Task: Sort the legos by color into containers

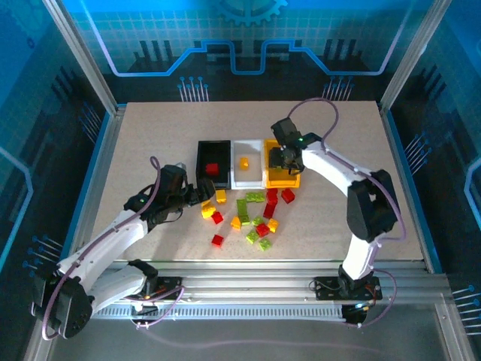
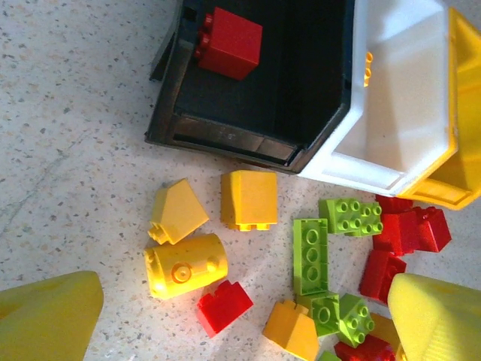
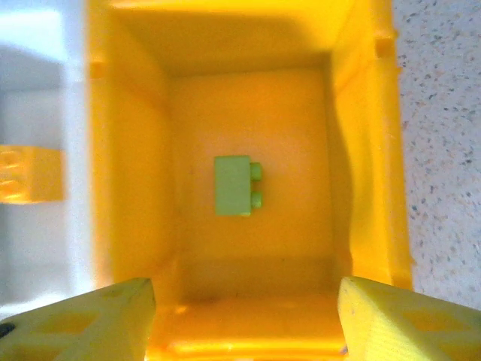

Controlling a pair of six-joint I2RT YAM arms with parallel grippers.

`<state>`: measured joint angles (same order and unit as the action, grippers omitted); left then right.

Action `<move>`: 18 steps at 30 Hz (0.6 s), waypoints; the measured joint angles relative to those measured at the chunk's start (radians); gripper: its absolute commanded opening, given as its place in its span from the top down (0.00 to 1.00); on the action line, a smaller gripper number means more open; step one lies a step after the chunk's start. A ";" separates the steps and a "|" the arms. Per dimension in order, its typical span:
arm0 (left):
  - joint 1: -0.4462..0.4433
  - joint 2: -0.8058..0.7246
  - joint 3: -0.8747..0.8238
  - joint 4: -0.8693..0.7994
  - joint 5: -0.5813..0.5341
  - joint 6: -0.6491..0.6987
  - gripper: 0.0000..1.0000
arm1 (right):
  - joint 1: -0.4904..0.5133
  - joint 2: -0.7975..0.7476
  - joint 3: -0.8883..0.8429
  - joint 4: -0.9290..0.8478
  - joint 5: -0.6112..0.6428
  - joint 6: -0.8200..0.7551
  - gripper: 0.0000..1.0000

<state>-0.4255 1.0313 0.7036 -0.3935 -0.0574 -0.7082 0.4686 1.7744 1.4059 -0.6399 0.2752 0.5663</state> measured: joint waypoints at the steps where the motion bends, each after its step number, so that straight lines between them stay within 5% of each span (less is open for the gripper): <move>1: 0.000 0.000 0.000 0.002 0.005 0.000 0.01 | 0.011 -0.048 -0.022 0.004 -0.006 0.001 0.03; 8: 0.000 0.000 0.000 0.003 0.030 0.000 0.01 | 0.162 -0.345 -0.238 0.012 -0.067 0.003 0.06; 14: 0.000 -0.014 -0.014 0.010 0.047 0.000 0.01 | 0.340 -0.414 -0.460 -0.010 -0.109 0.027 0.21; 18: 0.000 -0.014 -0.026 0.013 0.054 0.000 0.01 | 0.447 -0.426 -0.545 -0.014 -0.135 0.055 0.22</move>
<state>-0.4255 1.0172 0.6781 -0.3805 -0.0036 -0.7086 0.9154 1.3487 0.8608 -0.6544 0.1402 0.6212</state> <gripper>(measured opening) 0.990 0.785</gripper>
